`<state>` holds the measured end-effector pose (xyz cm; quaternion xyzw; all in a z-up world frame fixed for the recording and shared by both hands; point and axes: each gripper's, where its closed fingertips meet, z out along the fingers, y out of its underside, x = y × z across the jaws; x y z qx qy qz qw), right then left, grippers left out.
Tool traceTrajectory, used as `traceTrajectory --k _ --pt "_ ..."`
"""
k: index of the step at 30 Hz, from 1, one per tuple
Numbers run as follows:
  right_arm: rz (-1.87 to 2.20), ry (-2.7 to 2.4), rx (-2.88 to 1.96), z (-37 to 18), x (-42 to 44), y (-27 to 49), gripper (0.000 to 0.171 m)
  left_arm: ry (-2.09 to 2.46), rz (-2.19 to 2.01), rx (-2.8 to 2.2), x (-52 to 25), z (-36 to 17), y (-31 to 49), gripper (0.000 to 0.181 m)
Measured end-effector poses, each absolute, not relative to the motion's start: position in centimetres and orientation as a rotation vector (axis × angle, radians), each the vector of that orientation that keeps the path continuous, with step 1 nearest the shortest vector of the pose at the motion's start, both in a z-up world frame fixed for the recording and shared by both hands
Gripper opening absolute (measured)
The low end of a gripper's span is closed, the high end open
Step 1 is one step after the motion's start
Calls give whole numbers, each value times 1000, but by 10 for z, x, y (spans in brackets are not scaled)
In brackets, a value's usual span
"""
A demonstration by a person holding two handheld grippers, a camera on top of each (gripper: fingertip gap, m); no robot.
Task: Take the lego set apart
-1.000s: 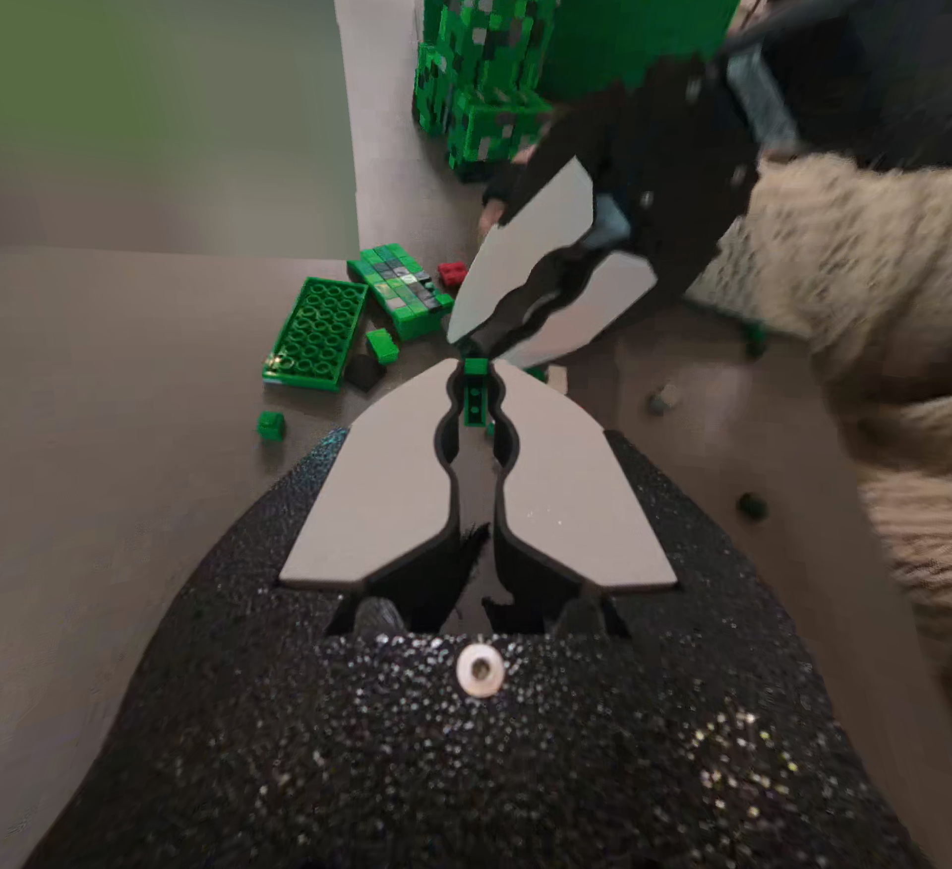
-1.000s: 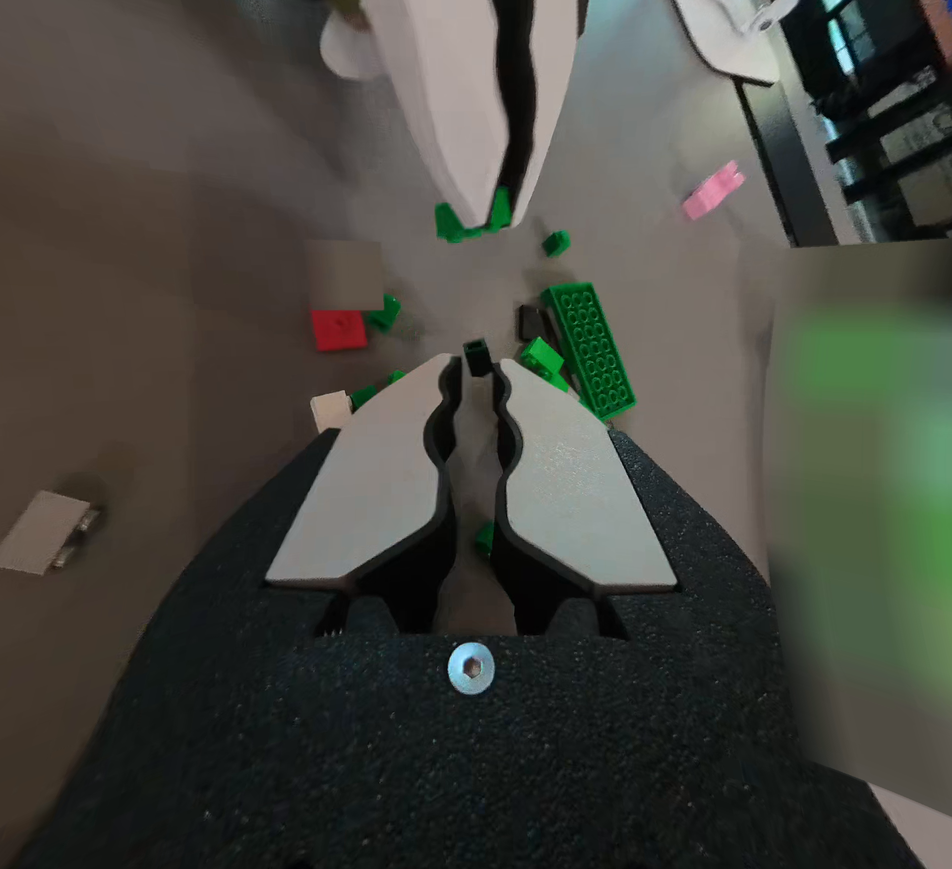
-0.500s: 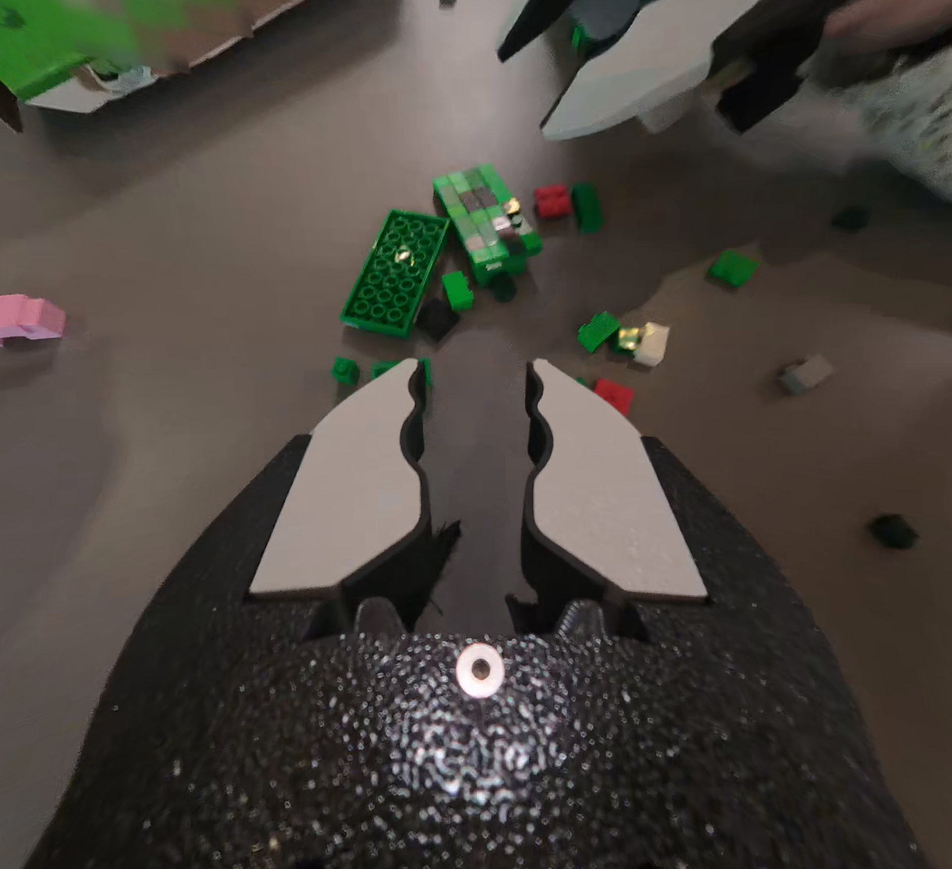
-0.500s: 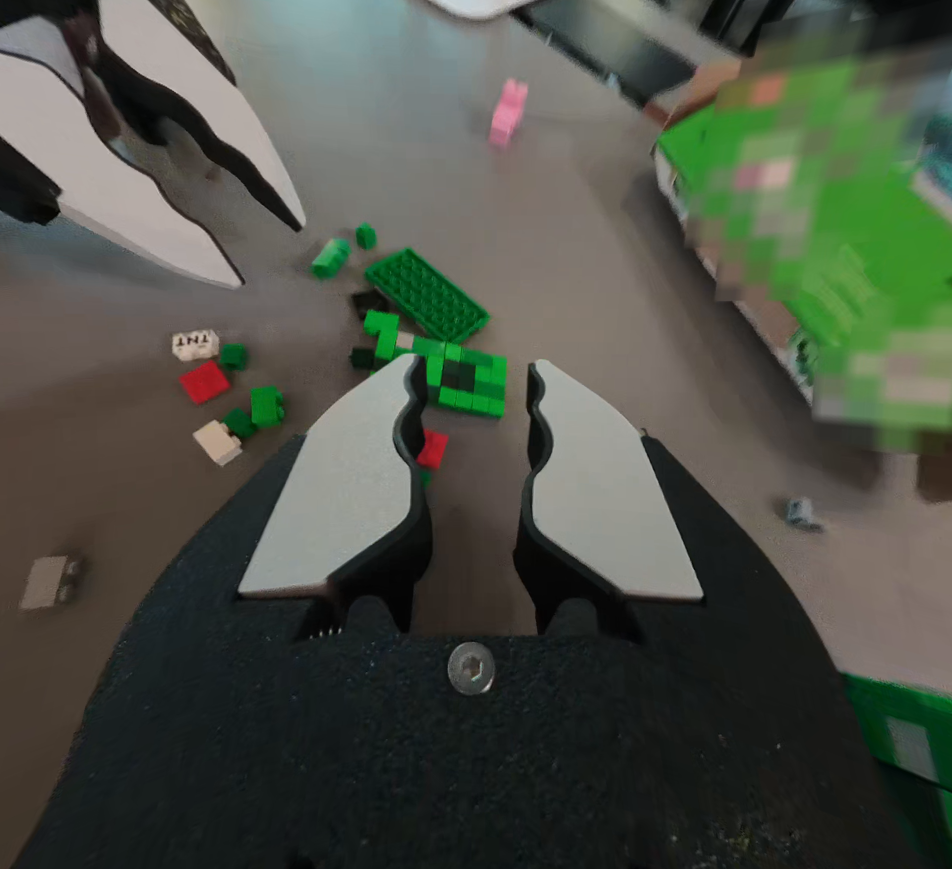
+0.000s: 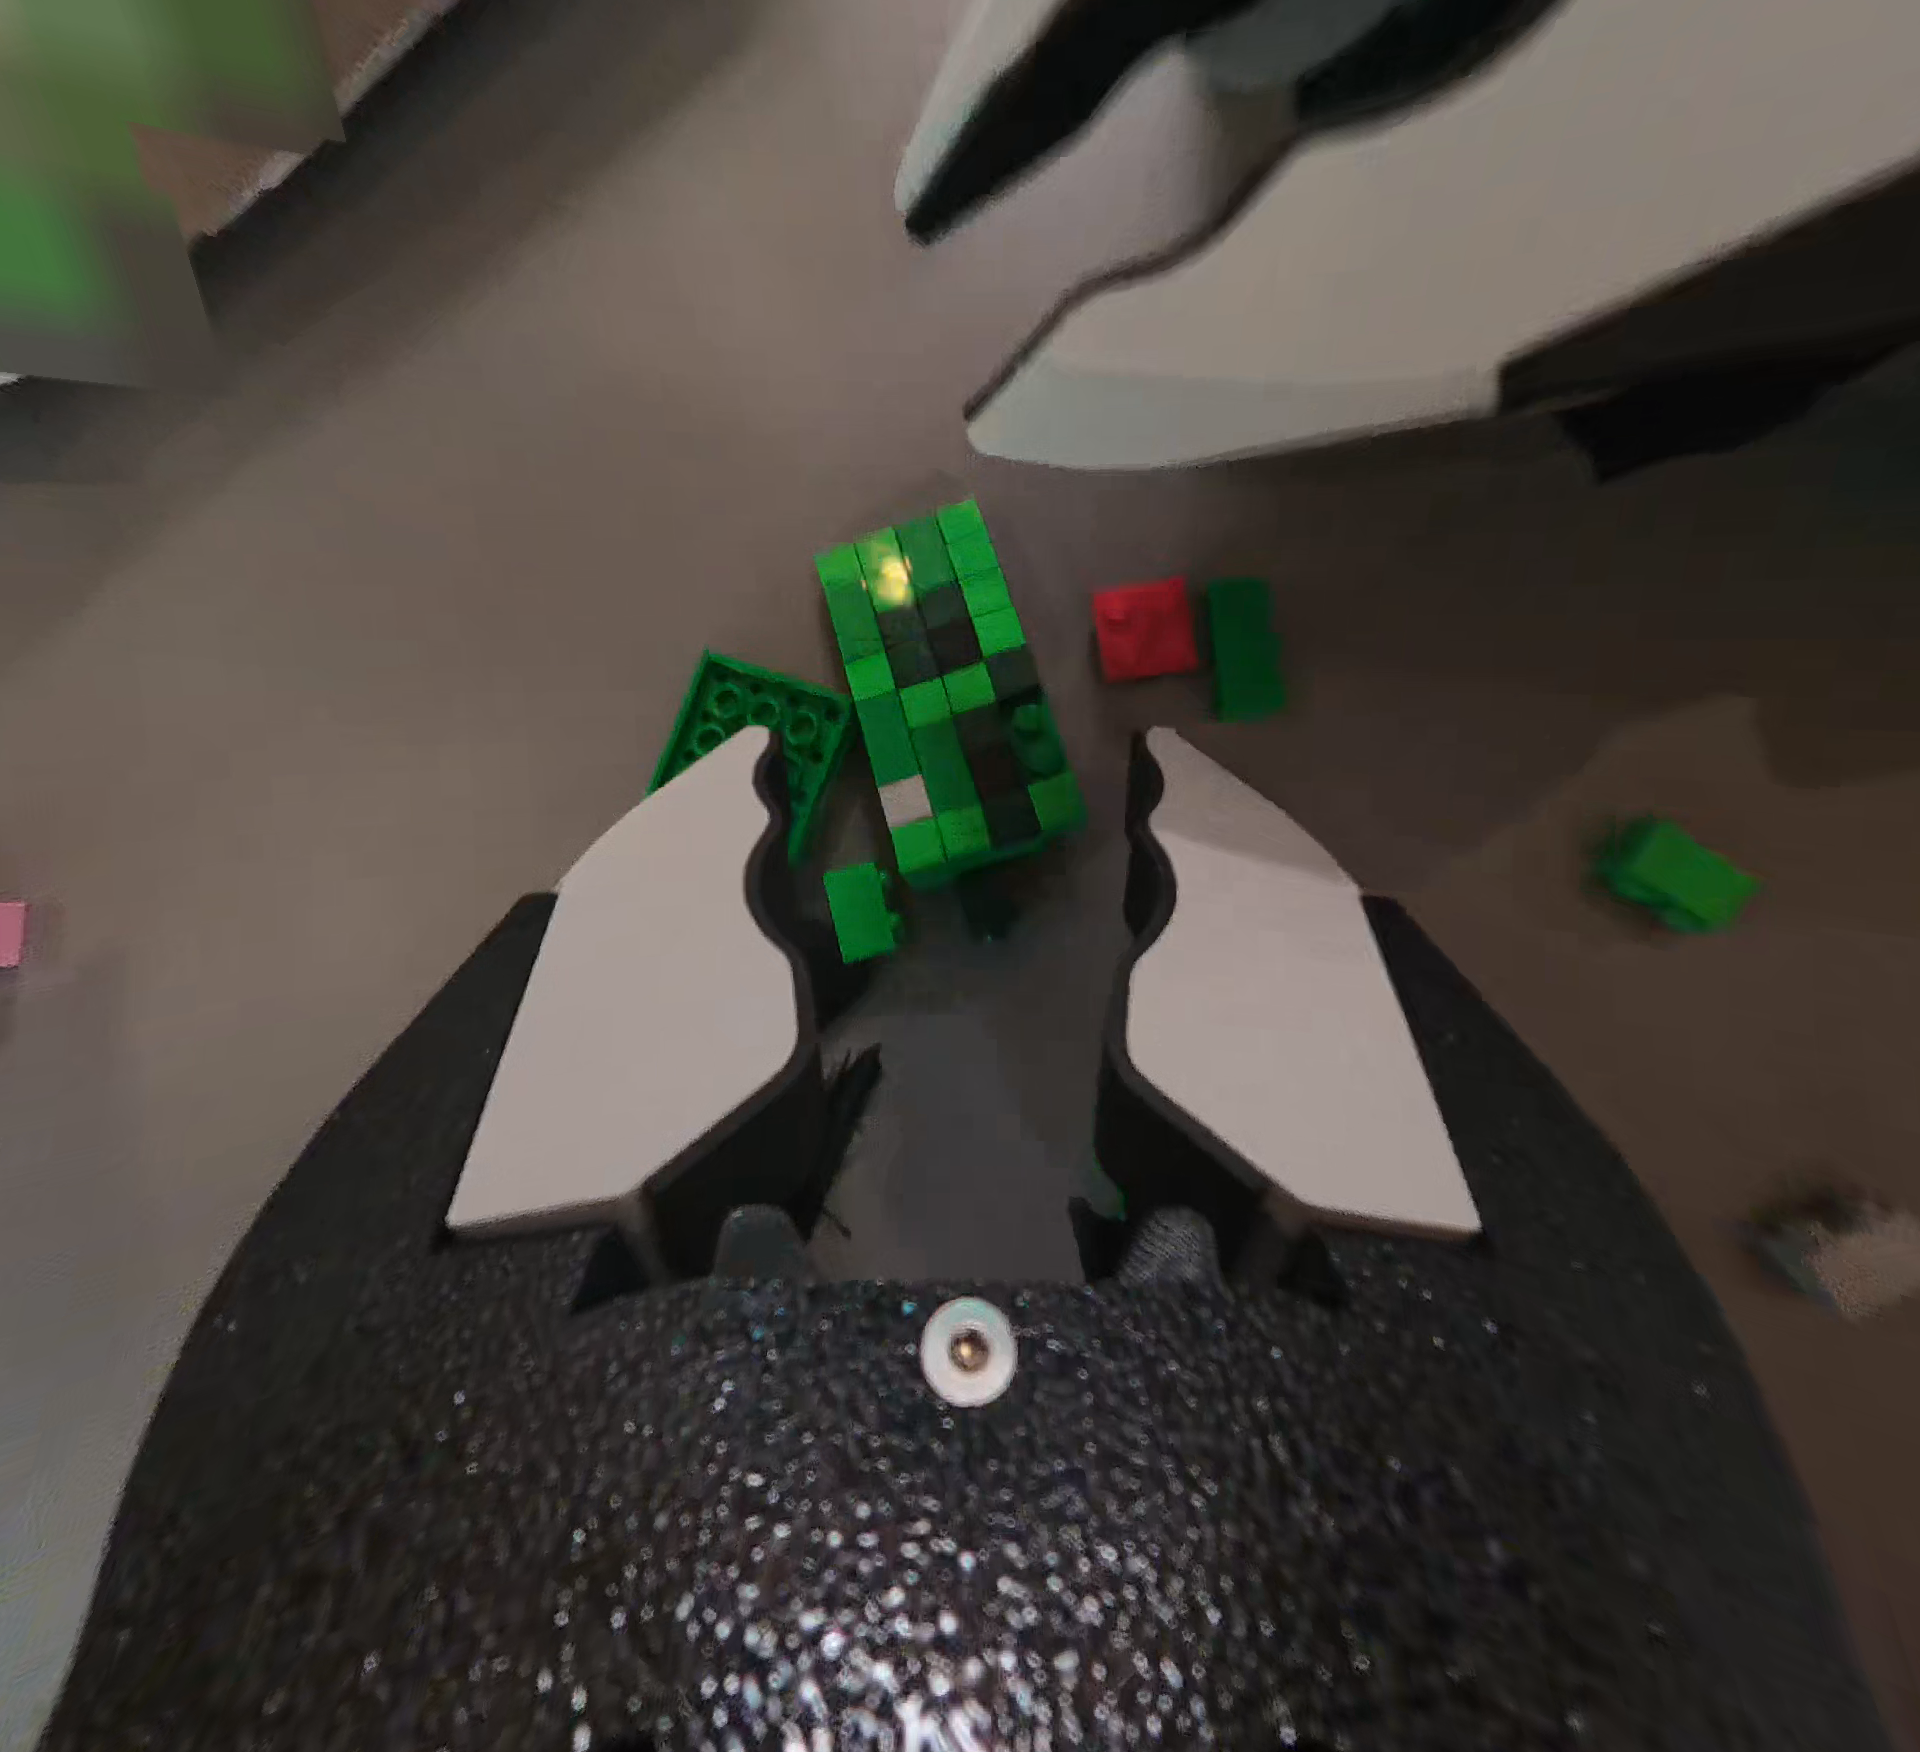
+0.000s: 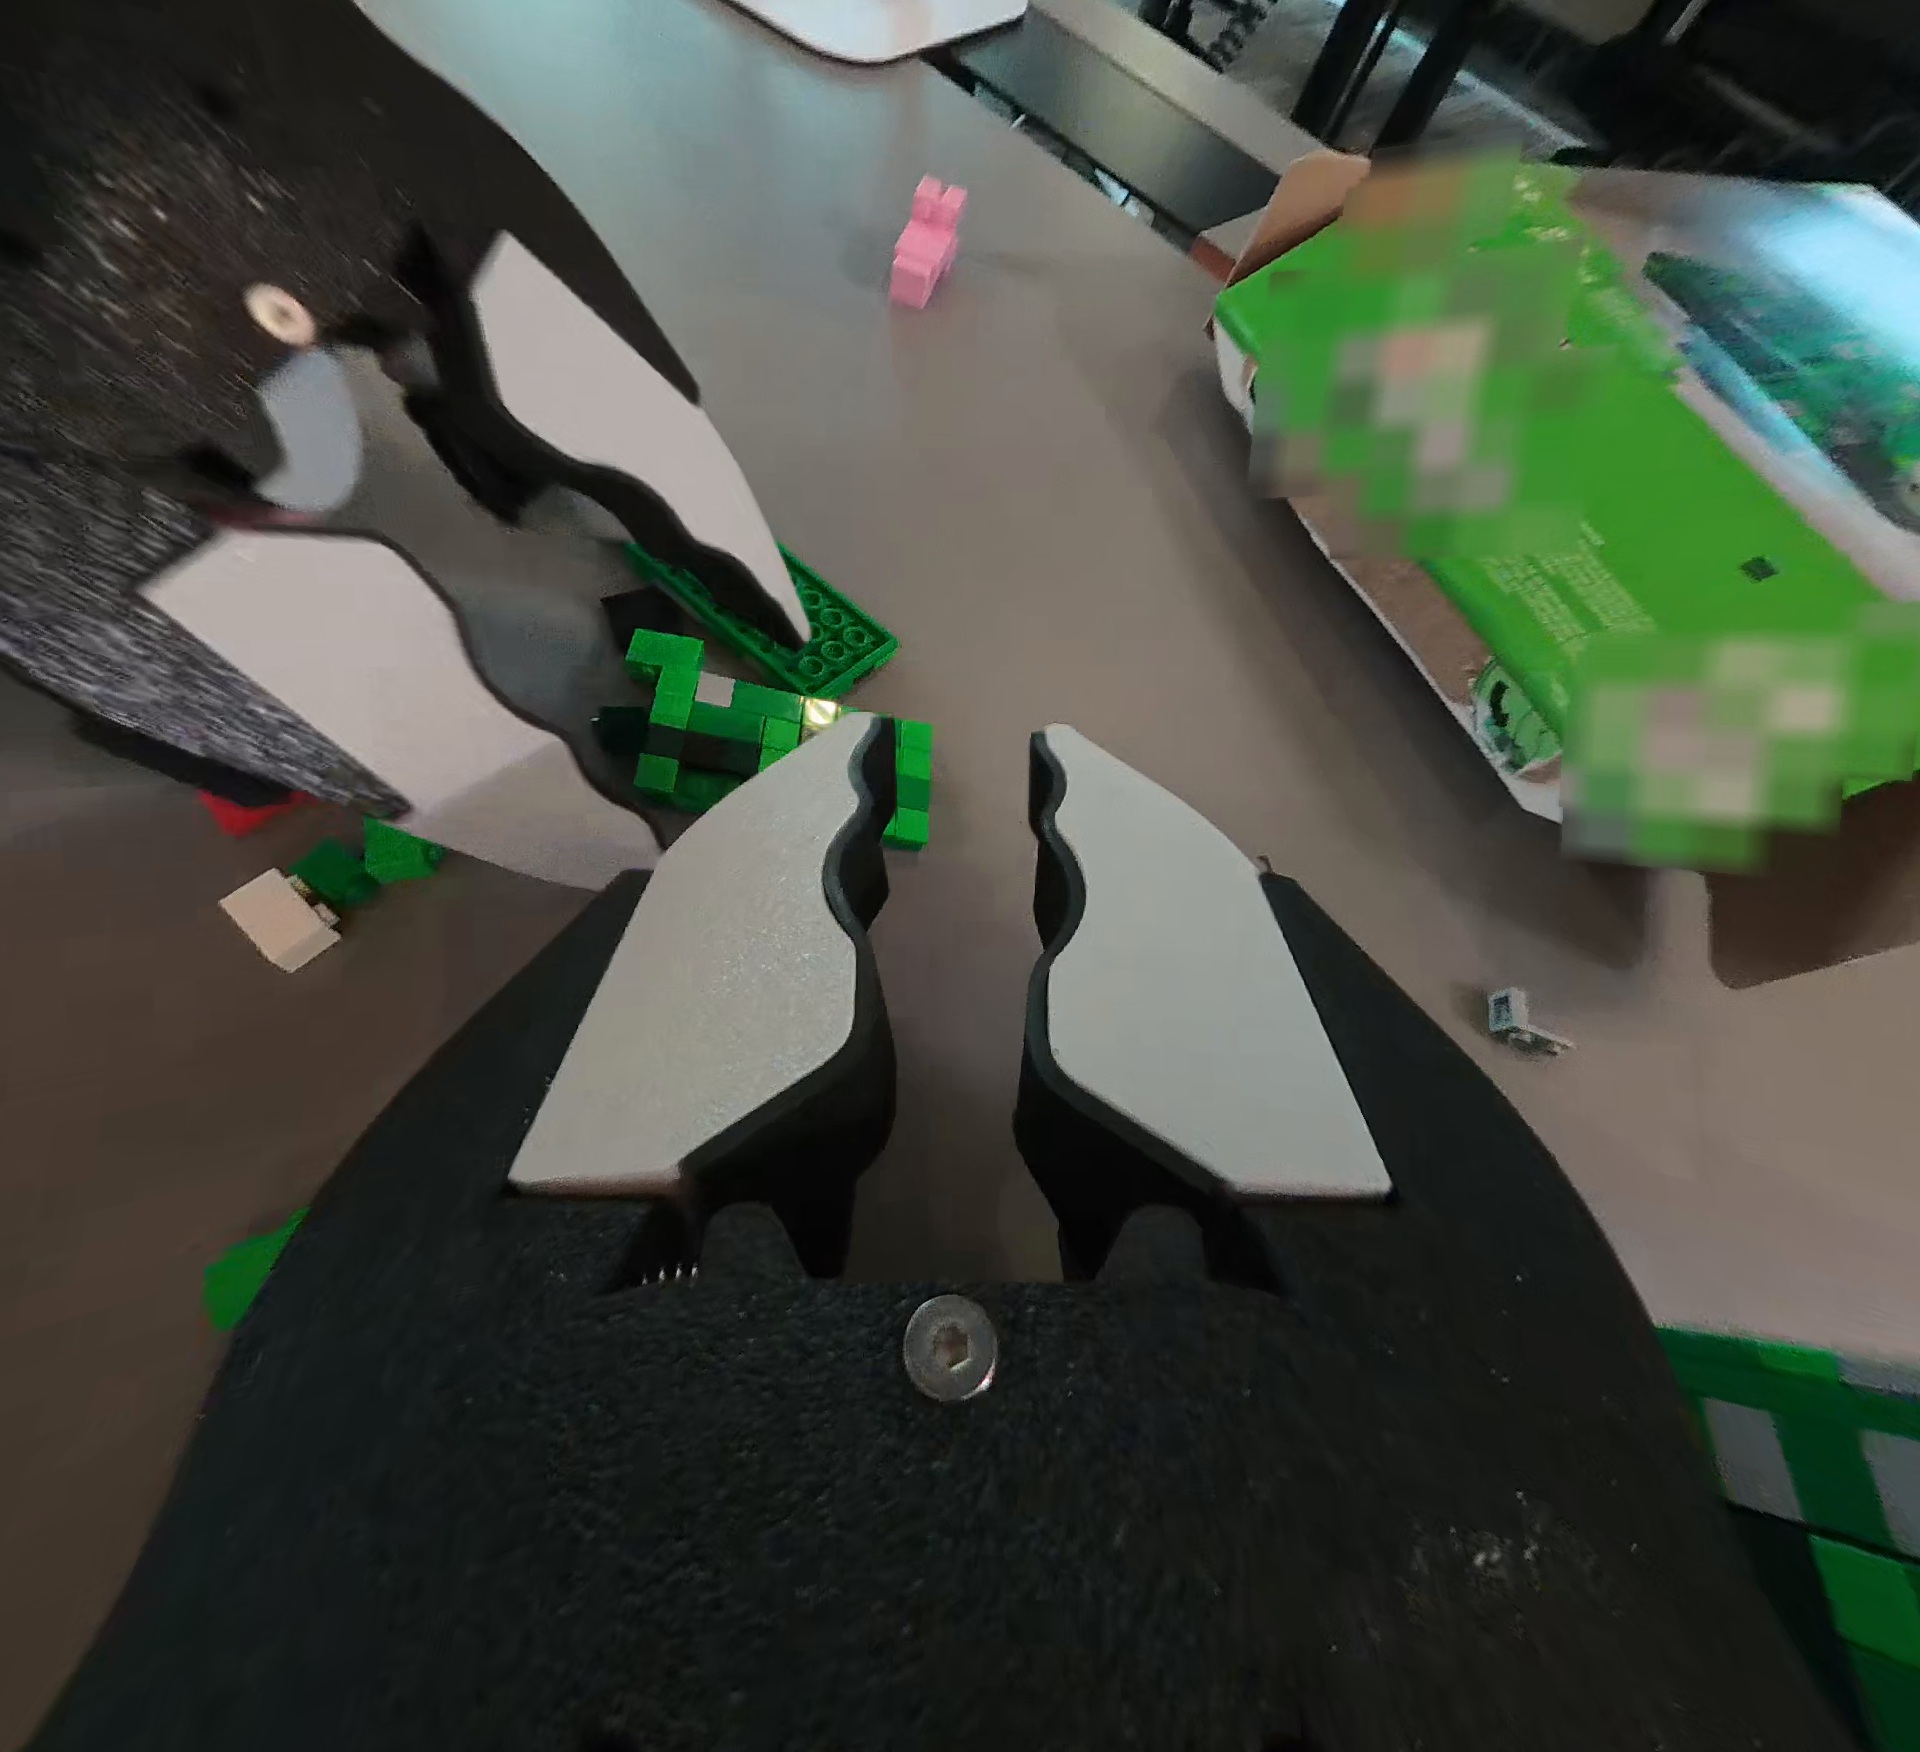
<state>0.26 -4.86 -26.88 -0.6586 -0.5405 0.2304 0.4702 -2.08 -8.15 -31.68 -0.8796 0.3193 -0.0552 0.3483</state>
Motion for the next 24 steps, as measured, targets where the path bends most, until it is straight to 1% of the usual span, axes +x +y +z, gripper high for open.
traceTrajectory --k 4,5,6,7,10,12,16,18,19,20,23,24 --pt "575 -1318 -1591 -265 1 -50 22 800 -165 -2323 -21 -319 -77 55" --pt "582 -1323 -1590 -265 1 -51 22 792 -158 -2331 -23 -318 -76 49" --pt "590 -1334 -1589 -266 0 -52 23 803 -125 -2329 -26 -318 -76 39" --pt "605 -1357 -1578 -267 -1 -55 23 818 -106 -2325 -29 -318 -76 35" --pt "623 -1465 -1518 -271 -3 -66 25 820 -136 -2307 -36 -317 -78 34" --pt "584 -1560 -1442 -276 -4 -73 33 780 -258 -2309 -39 -315 -82 34" --pt "323 -1688 -1205 -281 -8 -80 40 720 -686 -2232 -30 -299 -97 34" --pt "262 -1724 -1080 -280 -15 -91 46 706 -836 -2189 -28 -290 -106 34" --pt "238 -1738 -1038 -280 -18 -95 45 708 -902 -2160 -26 -285 -109 34" --pt "197 -1741 -1011 -280 -20 -96 38 719 -972 -2124 -23 -279 -114 34" --pt "108 -1731 -960 -278 -22 -95 8 752 -1099 -2007 -19 -264 -123 34" --pt "125 -1735 -951 -278 -22 -98 7 758 -1101 -1963 -19 -260 -124 34"
